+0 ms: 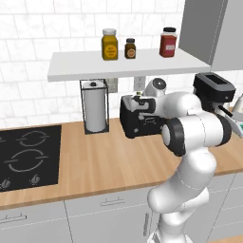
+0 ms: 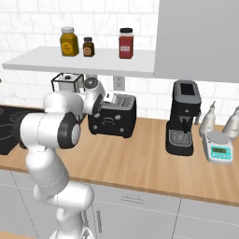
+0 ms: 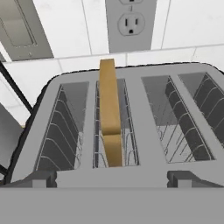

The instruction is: Start the toaster. Once the lever pops up, take the bread to the plate on the dining counter.

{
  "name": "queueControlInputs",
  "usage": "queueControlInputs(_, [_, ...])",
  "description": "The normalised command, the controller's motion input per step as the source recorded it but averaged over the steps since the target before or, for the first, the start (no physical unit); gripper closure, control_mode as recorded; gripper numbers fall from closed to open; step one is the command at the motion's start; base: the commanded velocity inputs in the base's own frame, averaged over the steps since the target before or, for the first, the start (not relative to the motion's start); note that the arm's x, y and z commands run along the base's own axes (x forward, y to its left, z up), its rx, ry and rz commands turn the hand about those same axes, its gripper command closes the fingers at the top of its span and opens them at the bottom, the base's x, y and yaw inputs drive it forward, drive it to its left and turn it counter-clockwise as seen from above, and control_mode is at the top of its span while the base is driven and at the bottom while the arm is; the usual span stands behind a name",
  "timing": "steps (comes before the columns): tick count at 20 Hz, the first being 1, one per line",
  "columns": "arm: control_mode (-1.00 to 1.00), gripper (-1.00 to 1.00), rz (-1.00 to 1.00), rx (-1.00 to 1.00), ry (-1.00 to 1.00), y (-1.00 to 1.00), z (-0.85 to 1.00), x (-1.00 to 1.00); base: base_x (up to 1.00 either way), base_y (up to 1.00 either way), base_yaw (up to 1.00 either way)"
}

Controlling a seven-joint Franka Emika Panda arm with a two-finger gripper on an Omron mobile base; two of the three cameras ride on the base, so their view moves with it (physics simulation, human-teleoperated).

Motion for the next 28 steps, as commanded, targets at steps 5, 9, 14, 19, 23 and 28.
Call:
queueControlInputs(5, [-1.00, -1.00, 0.00, 0.00, 0.00, 0.00, -0.08, 0.28, 0.00, 0.00, 0.00])
queueControlInputs(9, [-1.00, -1.00, 0.00, 0.00, 0.00, 0.00, -0.10, 0.24, 0.00, 0.00, 0.00])
queueControlInputs(14, [-1.00, -1.00, 0.00, 0.00, 0.00, 0.00, -0.09, 0.21, 0.00, 0.00, 0.00])
queueControlInputs(19, [-1.00, -1.00, 0.00, 0.00, -0.04, 0.00, -0.08, 0.15, 0.00, 0.00, 0.00])
queueControlInputs(23, [-1.00, -1.00, 0.00, 0.00, -0.05, 0.00, -0.10, 0.17, 0.00, 0.00, 0.00])
queueControlInputs(28, [-1.00, 1.00, -0.01, 0.00, -0.10, 0.00, -0.07, 0.08, 0.00, 0.00, 0.00])
